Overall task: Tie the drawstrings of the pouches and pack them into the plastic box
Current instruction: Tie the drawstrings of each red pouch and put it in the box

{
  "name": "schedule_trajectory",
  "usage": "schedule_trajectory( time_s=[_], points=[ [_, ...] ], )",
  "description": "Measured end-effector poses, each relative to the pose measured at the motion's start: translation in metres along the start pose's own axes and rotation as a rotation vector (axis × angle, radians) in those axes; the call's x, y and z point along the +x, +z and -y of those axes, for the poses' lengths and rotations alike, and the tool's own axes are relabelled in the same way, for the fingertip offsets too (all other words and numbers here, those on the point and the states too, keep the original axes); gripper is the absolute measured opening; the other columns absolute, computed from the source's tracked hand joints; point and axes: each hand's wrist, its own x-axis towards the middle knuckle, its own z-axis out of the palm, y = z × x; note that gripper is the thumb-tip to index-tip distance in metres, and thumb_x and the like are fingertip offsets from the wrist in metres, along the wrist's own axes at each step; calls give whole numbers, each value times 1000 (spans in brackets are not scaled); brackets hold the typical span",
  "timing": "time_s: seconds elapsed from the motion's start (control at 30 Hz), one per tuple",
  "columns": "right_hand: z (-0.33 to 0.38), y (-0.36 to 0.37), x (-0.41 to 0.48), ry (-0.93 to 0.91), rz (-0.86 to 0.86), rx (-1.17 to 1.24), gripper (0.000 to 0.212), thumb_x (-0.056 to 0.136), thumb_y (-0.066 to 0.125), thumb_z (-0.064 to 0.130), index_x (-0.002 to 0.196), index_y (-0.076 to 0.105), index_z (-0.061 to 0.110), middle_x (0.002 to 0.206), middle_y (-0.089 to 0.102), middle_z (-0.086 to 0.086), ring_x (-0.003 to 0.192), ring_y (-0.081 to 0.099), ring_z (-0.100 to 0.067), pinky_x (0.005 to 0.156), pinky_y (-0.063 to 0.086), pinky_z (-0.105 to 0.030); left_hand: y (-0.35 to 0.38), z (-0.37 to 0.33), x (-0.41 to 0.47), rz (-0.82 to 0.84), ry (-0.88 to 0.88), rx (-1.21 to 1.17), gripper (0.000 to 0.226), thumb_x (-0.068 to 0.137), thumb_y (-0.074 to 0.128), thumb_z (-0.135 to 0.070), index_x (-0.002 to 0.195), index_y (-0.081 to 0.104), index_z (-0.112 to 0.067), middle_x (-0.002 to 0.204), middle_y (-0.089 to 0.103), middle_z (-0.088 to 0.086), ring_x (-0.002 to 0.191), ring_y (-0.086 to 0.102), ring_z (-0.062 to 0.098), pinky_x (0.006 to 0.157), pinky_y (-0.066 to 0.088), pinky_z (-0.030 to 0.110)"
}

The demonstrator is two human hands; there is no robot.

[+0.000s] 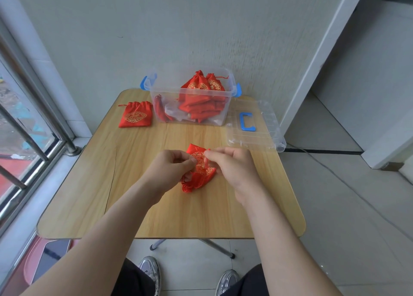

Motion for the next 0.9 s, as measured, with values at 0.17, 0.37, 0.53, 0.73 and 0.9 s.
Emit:
schedule_trajectory(
  time_s=[0.17, 0.37, 0.53, 0.73, 0.9],
  points=[
    [-9, 0, 6, -273, 108, -274, 6, 93, 82, 24, 96, 86, 26, 115, 77, 14, 113, 68, 0, 99, 50, -22, 0, -3, -4, 90, 60, 148, 17, 102, 66, -14, 92, 76, -4, 73, 69, 4, 69, 64, 13, 72, 56, 26],
    [-16, 0, 11, -374, 46, -408, 8, 95, 79, 18, 98, 85, 23, 85, 78, 16, 83, 73, 0, 77, 55, -15, -1, -4, -4, 128, 44, 173, 18, 99, 67, -14, 91, 77, -2, 75, 69, 7, 72, 64, 15, 79, 56, 33],
    [-17, 1, 10, -361, -11, -388, 9, 91, 83, 18, 100, 83, 22, 80, 78, 10, 75, 73, -4, 72, 59, -20, -4, -2, -2, 169, 48, 133, 26, 99, 72, -27, 90, 77, -3, 78, 69, 10, 75, 65, 19, 87, 60, 44],
    [-12, 1, 6, -353, 6, -353, 15, 97, 72, 13, 107, 77, 23, 83, 77, 7, 72, 74, -5, 70, 57, -21, -3, -3, -3, 108, 41, 45, 24, 99, 74, -22, 93, 76, 1, 75, 66, 7, 72, 63, 19, 78, 58, 34],
    [-11, 4, -3, -487, 89, -524, 29, 79, 87, 20, 106, 80, 26, 90, 73, 13, 82, 68, -4, 70, 53, -14, -3, -4, -4, 72, -44, -67, 30, 100, 73, -20, 98, 72, 10, 79, 64, 15, 76, 60, 25, 81, 56, 37]
  ],
)
